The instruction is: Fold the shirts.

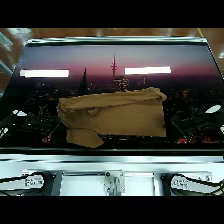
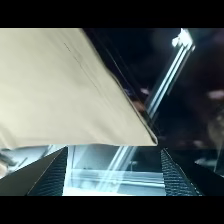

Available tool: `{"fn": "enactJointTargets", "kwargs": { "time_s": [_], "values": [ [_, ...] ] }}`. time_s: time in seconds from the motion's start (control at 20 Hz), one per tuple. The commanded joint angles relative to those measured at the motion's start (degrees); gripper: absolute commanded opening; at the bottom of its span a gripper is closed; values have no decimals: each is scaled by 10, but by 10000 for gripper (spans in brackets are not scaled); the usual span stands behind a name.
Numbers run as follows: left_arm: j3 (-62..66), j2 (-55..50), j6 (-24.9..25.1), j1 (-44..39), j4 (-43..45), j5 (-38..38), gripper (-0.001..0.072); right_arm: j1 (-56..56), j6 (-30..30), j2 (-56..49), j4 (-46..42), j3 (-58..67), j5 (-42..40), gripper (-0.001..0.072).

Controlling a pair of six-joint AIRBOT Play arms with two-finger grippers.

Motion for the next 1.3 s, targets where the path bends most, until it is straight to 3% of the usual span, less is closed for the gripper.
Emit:
{"fn": "enactJointTargets", "kwargs": {
  "time_s": [0.0, 0.2, 0.35, 0.5, 0.55, 0.75, 0.95, 1.05, 1.15, 1.25],
  "values": [
    [0, 16, 19, -2, -1, -11, 34, 0, -21, 0, 24, -57, -43, 695],
    [4, 34, 19, -2, -2, -11, 34, 0, -24, 0, 68, -85, -107, 684],
    [19, 41, 19, -2, -2, -11, 34, 0, -21, 0, 83, -86, -119, 433],
    [52, 43, 19, -2, -2, -21, 33, 0, -48, 1, 127, -86, -115, 99],
    [67, 47, 19, -2, -1, -26, 32, 0, -79, 1, 148, -82, -106, 66],
    [177, 114, 17, -2, -1, -41, 31, 0, -116, 43, 170, -3, -22, 64],
    [374, 230, 6, -17, -10, -34, 32, 0, -178, 194, 229, 189, 24, 64],
    [487, 282, -10, -20, -12, -5, 32, 0, -178, 280, 228, 307, -29, 64],
    [596, 328, -60, -17, -6, 50, 32, 0, -141, 357, 218, 416, -136, 64],
    [676, 363, -75, -17, 4, 87, 32, -1, -80, 410, 161, 503, -191, 64]
  ]
}}
